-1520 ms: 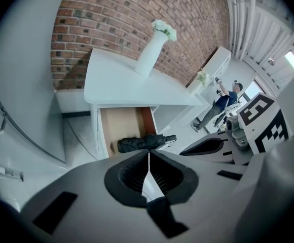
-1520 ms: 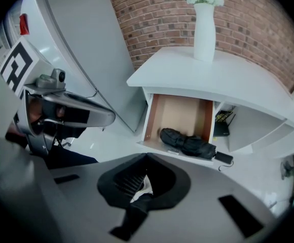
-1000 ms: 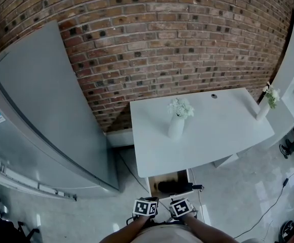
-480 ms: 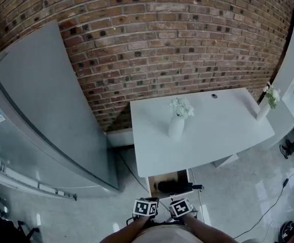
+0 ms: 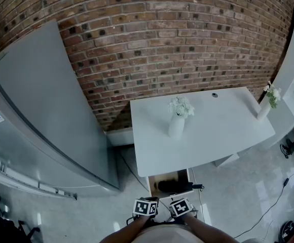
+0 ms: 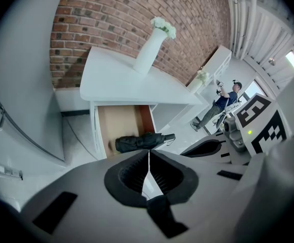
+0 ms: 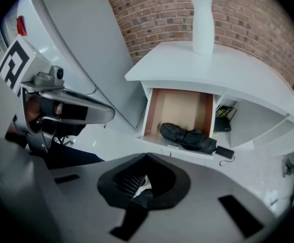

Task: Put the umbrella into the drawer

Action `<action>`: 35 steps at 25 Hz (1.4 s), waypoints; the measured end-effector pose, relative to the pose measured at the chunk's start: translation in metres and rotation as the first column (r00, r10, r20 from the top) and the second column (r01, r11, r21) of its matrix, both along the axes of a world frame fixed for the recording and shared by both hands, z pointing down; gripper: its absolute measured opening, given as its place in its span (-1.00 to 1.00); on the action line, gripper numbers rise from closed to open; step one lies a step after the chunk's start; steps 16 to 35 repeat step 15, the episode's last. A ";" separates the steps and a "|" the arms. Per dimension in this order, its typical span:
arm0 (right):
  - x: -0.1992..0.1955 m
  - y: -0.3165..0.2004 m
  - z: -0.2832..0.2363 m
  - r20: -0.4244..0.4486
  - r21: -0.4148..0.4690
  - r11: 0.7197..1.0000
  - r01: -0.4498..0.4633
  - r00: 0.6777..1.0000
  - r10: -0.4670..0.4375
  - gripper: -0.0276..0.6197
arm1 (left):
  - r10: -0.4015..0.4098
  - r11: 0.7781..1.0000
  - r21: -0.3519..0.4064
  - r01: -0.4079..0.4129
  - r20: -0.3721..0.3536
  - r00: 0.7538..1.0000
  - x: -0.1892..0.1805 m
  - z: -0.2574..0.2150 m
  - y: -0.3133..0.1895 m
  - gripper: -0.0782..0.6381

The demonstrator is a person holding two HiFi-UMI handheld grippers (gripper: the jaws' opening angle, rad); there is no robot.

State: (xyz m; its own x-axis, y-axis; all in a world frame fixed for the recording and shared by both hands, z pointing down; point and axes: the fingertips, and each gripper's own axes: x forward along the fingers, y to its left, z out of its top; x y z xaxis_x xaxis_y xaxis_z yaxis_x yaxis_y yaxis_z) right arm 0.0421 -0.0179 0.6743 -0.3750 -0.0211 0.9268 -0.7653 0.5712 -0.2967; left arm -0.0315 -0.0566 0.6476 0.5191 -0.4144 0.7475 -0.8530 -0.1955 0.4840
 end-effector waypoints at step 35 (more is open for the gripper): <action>0.002 -0.015 -0.006 -0.003 0.055 0.998 0.009 1.000 -0.009 -0.86 | -0.003 1.000 -0.002 0.003 0.001 1.000 0.001 -0.001 -0.004 -0.74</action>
